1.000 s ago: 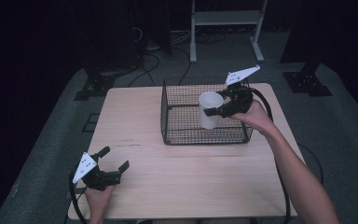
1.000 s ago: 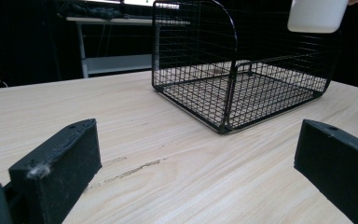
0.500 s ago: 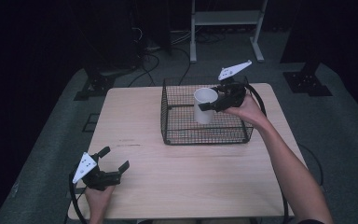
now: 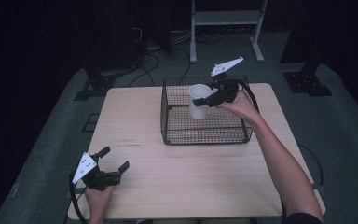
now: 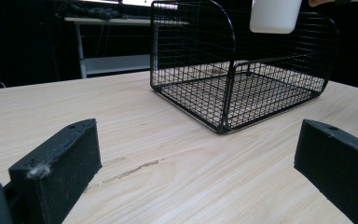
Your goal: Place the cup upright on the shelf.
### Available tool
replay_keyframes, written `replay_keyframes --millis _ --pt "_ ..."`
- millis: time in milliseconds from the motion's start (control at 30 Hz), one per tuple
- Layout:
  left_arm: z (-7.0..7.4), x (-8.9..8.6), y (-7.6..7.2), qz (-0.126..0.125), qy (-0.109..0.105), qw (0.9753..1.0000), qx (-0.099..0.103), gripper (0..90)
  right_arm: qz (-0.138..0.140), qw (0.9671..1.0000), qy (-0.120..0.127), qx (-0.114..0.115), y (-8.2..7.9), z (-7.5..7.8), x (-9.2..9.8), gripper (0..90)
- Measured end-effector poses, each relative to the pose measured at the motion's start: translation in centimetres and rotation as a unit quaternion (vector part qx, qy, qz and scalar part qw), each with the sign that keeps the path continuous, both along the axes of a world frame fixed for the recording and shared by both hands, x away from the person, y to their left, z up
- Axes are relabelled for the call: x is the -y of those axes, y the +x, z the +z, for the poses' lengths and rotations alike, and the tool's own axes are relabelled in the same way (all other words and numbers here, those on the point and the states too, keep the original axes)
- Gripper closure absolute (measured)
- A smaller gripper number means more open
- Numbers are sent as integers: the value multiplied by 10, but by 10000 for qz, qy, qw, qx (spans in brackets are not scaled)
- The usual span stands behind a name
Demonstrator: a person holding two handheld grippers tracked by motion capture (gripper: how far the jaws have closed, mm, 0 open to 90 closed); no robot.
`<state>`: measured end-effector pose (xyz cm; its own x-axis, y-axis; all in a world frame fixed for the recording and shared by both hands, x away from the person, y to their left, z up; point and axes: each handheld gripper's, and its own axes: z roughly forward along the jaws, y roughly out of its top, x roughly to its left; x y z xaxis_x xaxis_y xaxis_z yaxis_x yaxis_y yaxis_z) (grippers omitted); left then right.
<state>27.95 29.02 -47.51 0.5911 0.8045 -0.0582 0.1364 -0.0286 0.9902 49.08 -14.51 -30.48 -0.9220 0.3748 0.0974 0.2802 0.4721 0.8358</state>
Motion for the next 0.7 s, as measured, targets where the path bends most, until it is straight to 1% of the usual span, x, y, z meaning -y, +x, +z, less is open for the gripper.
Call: replay_keyframes --millis 67,233,267,300,500,533,700 --pt "0 0 0 5 -2 10000 0 0 7 10000 24 -28 6 -2 -4 192" --pt "0 -1 0 -7 -19 10000 1 0 -29 9999 95 -42 12 -7 -7 191" --pt "0 0 0 -8 -26 10000 1 0 -34 9998 155 -120 15 -11 -8 191" --pt "0 -1 0 -13 -27 10000 0 0 -34 9998 155 -120 15 -11 -8 191" --pt "0 0 0 -1 -37 10000 3 0 -106 9996 98 -229 25 -24 -11 191" --pt "0 0 0 -1 -37 10000 3 0 -106 9996 98 -229 25 -24 -11 191" --pt "0 0 0 -15 -31 10000 9 0 -132 9995 148 -263 30 -33 -18 191"
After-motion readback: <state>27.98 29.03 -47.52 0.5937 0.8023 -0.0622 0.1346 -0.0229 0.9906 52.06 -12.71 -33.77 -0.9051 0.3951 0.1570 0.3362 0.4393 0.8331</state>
